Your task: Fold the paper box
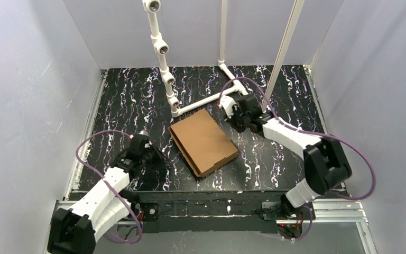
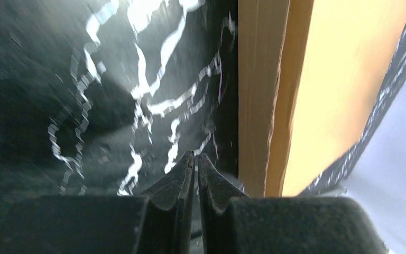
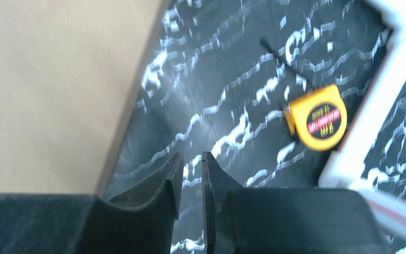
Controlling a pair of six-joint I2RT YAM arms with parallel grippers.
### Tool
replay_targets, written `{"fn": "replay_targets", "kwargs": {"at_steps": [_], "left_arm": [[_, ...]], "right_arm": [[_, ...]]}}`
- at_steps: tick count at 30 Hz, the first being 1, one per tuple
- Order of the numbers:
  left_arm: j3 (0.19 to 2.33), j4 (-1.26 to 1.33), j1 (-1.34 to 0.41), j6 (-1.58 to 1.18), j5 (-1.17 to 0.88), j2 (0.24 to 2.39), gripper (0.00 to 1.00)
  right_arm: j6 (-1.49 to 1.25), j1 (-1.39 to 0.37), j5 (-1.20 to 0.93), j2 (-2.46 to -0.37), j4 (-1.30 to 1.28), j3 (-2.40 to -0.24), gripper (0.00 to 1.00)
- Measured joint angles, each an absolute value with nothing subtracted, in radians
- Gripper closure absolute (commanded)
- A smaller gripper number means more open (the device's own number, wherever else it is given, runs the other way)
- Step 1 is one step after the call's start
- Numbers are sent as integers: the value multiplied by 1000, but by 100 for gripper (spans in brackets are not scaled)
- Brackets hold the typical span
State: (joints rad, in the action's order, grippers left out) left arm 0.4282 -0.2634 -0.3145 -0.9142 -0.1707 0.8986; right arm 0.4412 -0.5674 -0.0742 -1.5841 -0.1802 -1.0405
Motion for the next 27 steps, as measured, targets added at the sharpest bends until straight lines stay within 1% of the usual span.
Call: {"fn": "replay_targets", "kwargs": {"at_steps": [3, 6, 8, 10, 13, 16, 19, 22, 27], "left_arm": [[386, -289, -428, -982, -188, 852, 97], [382, -300, -569, -1059, -171, 856, 100], [382, -300, -654, -1118, -150, 878, 100], [383, -300, -719, -1168, -121, 917, 100], [402, -305, -797, -1227, -81, 1002, 100], [446, -299, -861, -1269, -42, 1093, 100], [549, -281, -910, -1289, -18, 1222, 100], [683, -286, -934, -1285, -11, 1362, 100], [783, -347, -945, -1283, -7, 1477, 100]], "right_arm": [[437, -532, -71, -1481, -184, -933, 72], [418, -502, -71, -1409, -181, -837, 72], [405, -484, -78, -1383, -180, -801, 73], [393, -476, -84, -1377, -177, -786, 75], [375, -467, -105, -1386, -174, -770, 82], [356, -482, -136, -1428, -176, -768, 85], [343, -535, -161, -1468, -178, -768, 86], [340, -605, -168, -1478, -178, -768, 86], [339, -594, -126, -1473, -152, -762, 82]]}}
